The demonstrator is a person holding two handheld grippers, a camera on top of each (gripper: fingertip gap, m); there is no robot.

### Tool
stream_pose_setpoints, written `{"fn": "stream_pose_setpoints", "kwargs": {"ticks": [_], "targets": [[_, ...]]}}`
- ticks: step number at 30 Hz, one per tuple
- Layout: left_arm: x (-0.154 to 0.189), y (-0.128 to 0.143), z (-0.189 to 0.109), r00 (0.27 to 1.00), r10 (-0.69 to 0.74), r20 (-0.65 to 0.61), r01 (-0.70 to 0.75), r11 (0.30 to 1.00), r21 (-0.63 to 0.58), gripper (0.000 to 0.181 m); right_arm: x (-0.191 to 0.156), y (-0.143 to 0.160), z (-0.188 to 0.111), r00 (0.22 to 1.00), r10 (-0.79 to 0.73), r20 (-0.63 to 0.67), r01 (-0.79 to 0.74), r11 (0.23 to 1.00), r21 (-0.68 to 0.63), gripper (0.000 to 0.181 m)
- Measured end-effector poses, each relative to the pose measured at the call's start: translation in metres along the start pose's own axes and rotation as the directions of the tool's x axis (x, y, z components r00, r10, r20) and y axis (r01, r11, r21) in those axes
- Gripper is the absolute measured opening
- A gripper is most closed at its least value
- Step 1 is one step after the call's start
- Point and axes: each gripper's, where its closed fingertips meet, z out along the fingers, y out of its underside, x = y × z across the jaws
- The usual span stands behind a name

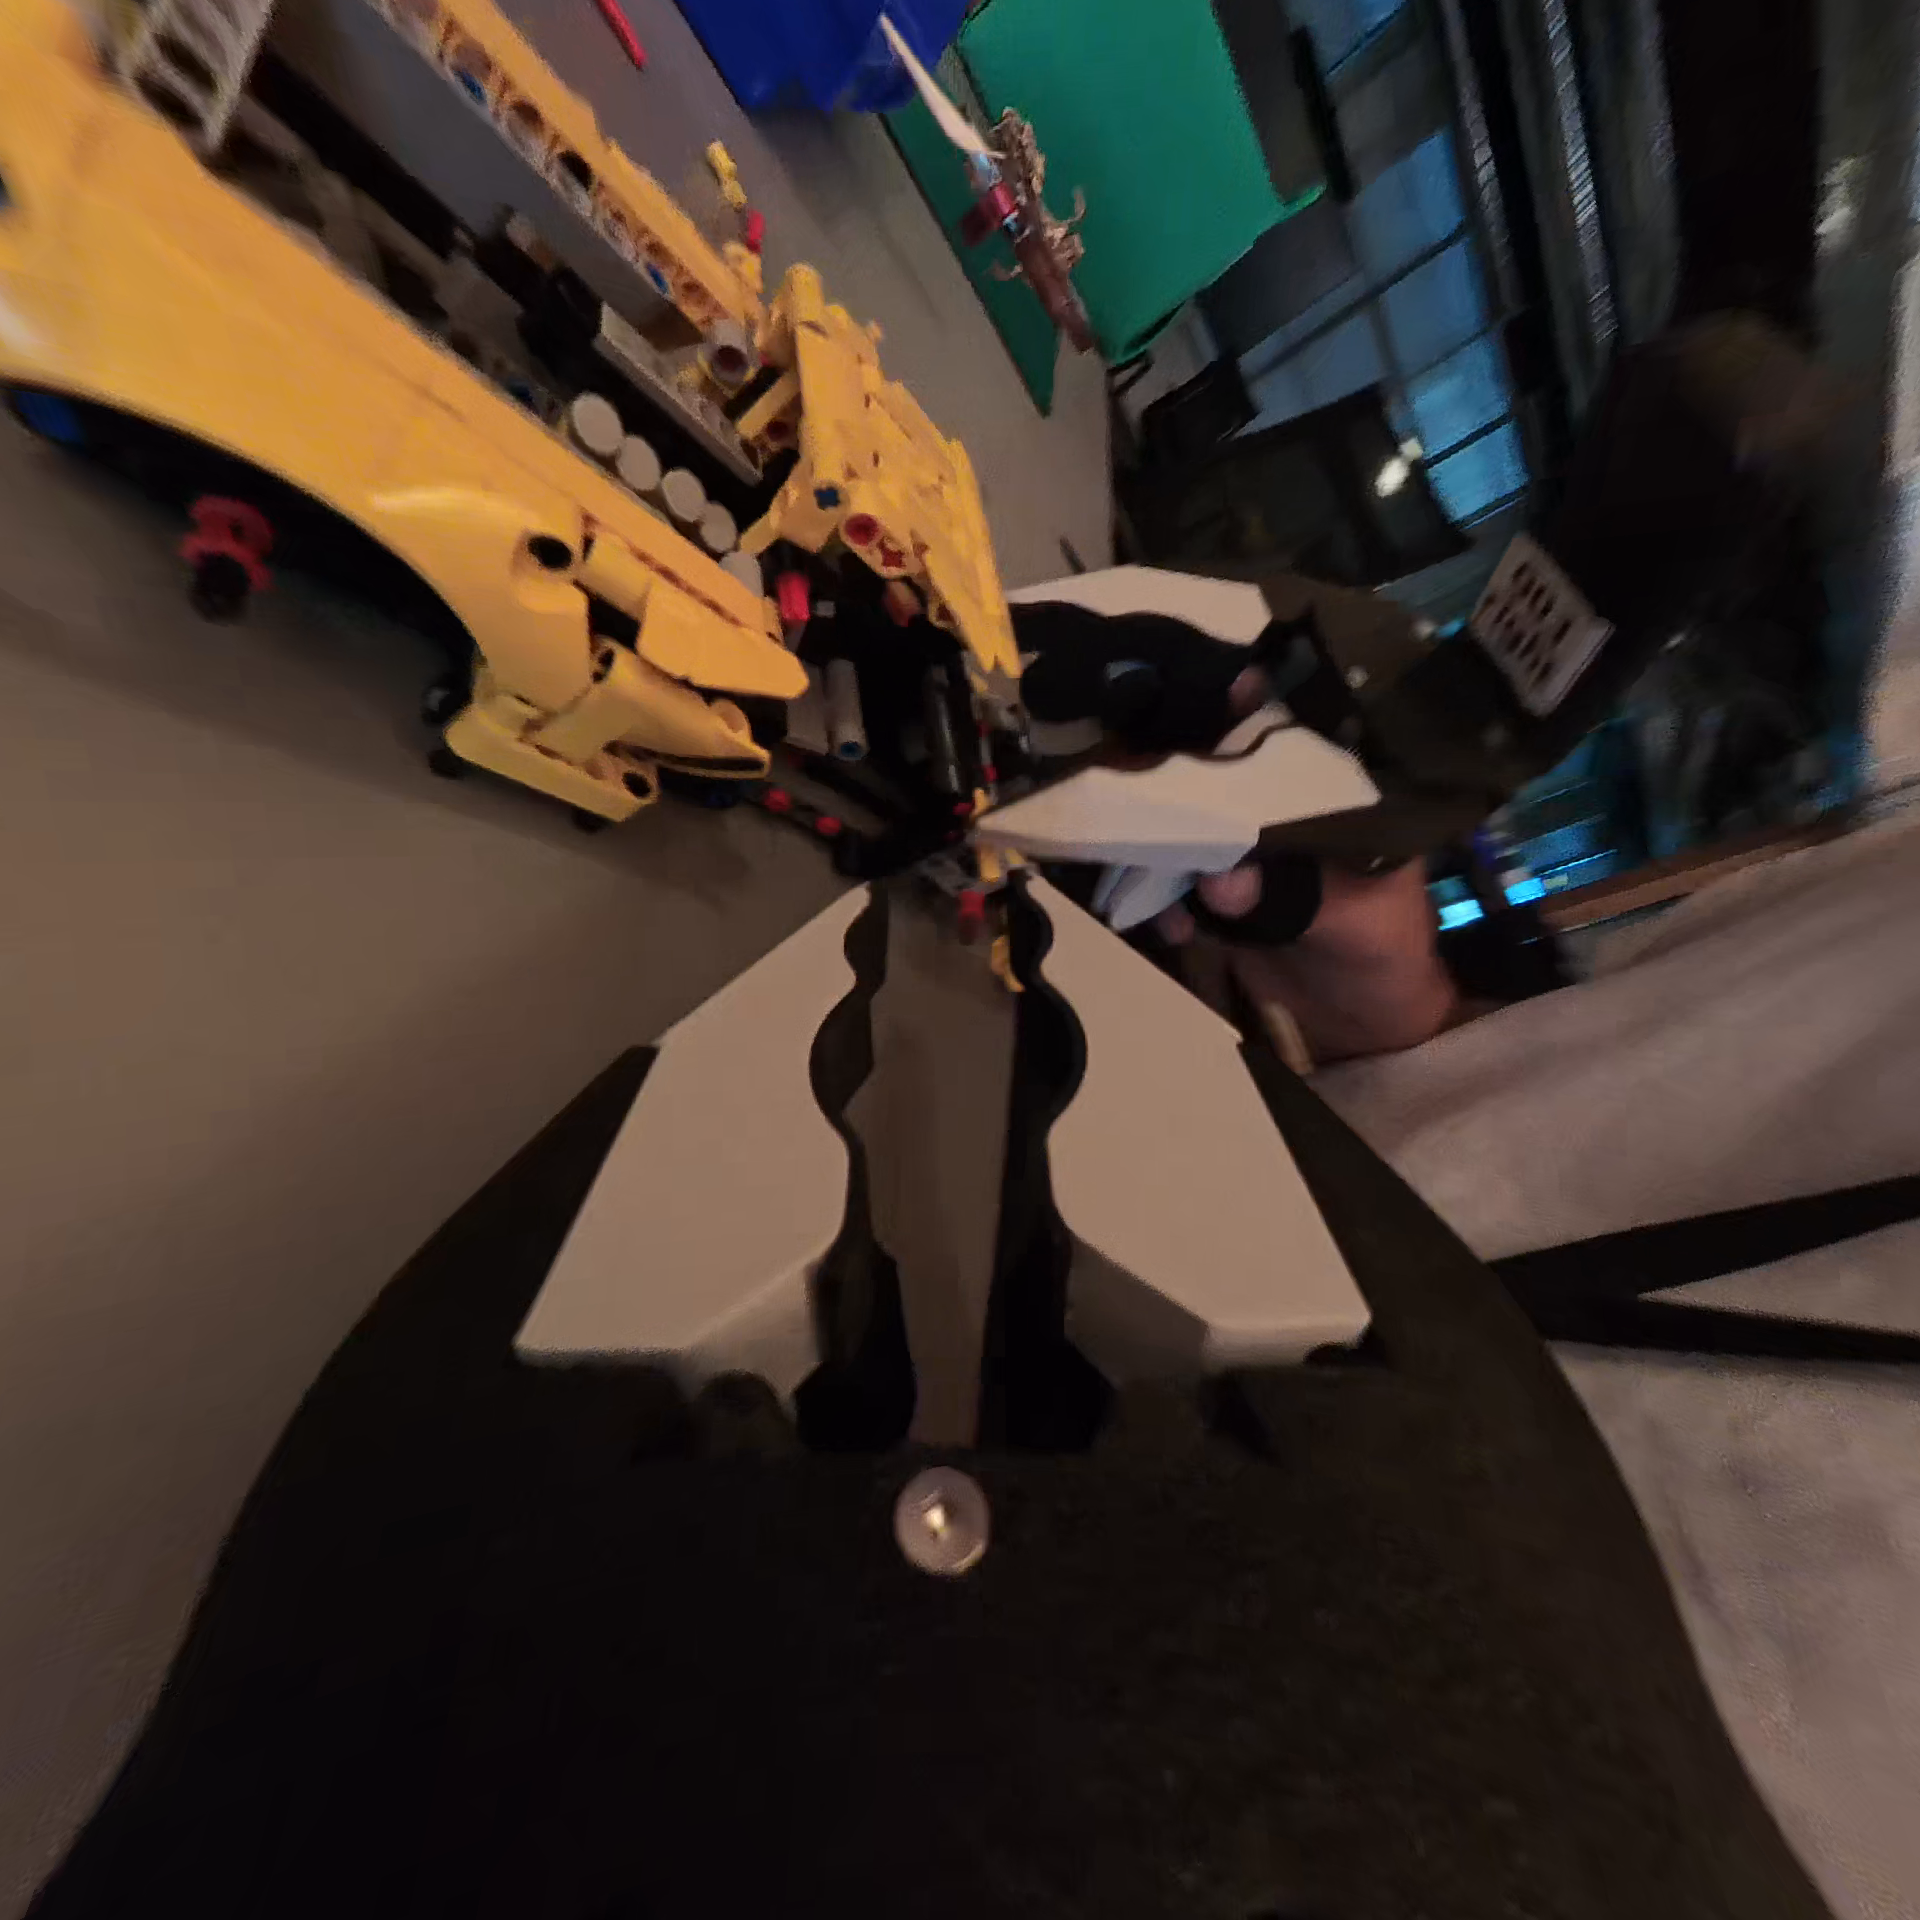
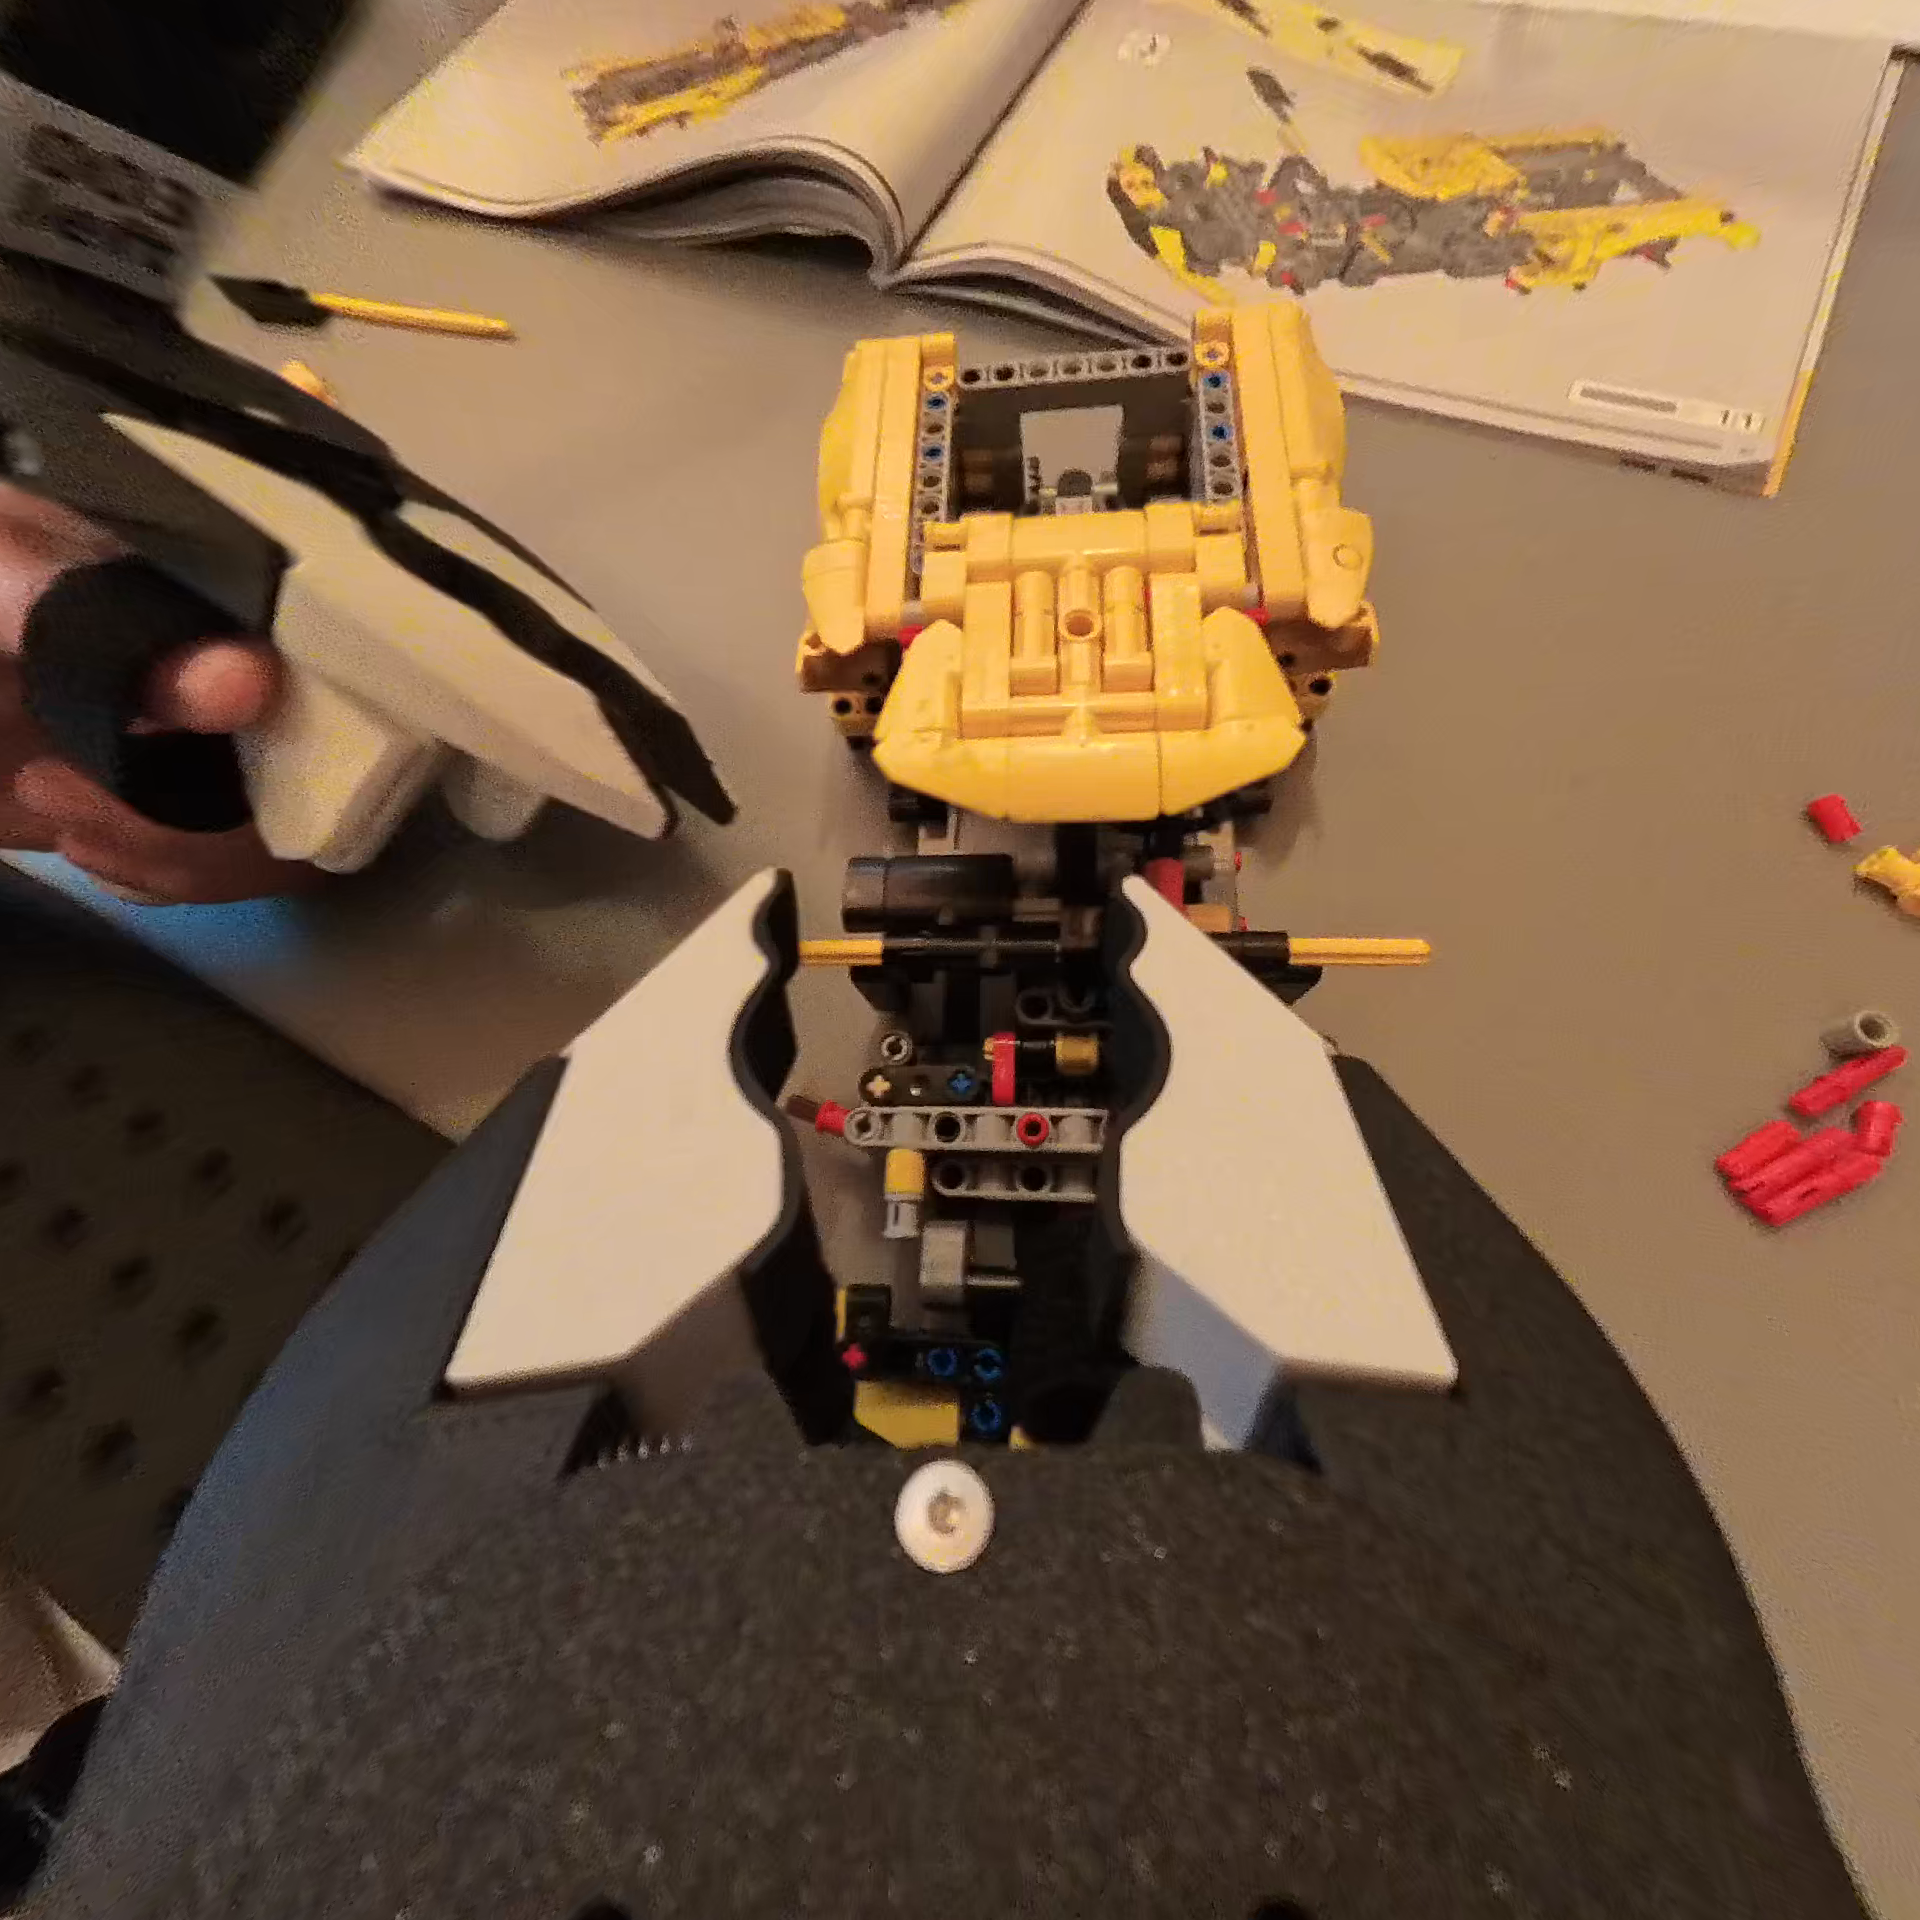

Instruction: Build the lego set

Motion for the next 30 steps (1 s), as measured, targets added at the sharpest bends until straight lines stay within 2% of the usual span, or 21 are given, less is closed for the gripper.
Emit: {"fn": "stream_pose_setpoints", "kwargs": {"ticks": [3, 5, 10, 14, 27, 30], "targets": [[-0.009, -0.006, -0.006, 0.979, 0.172, 0.106, -0.174, 0.985, 0.013, 0.021, 0.005, 0.002, 0.001, 0.999, -0.032, -0.042, 0.03, 0.998, -0.062, 0.049], [-0.008, -0.011, -0.008, 0.968, 0.221, 0.117, -0.227, 0.973, 0.036, 0.021, 0.005, 0.003, 0.002, 0.997, -0.045, -0.054, 0.041, 0.996, -0.08, 0.05], [-0.005, -0.014, -0.012, 0.98, 0.185, 0.077, -0.191, 0.979, 0.071, 0.019, 0.006, 0.005, 0.003, 0.989, -0.098, -0.113, 0.085, 0.99, -0.115, 0.051], [-0.004, -0.014, -0.016, 0.984, 0.166, 0.064, -0.171, 0.982, 0.085, 0.018, 0.007, 0.005, 0.003, 0.992, -0.084, -0.096, 0.074, 0.991, -0.108, 0.051], [-0.001, -0.01, -0.013, 0.971, 0.224, 0.087, -0.23, 0.972, 0.054, 0.016, 0.007, 0.006, 0.001, 0.992, -0.096, -0.078, 0.087, 0.99, -0.109, 0.048], [0.001, -0.021, -0.017, 0.957, 0.273, 0.097, -0.279, 0.958, 0.061, 0.018, 0.007, 0.007, 0.001, 0.993, -0.1, -0.056, 0.093, 0.989, -0.116, 0.048]]}}
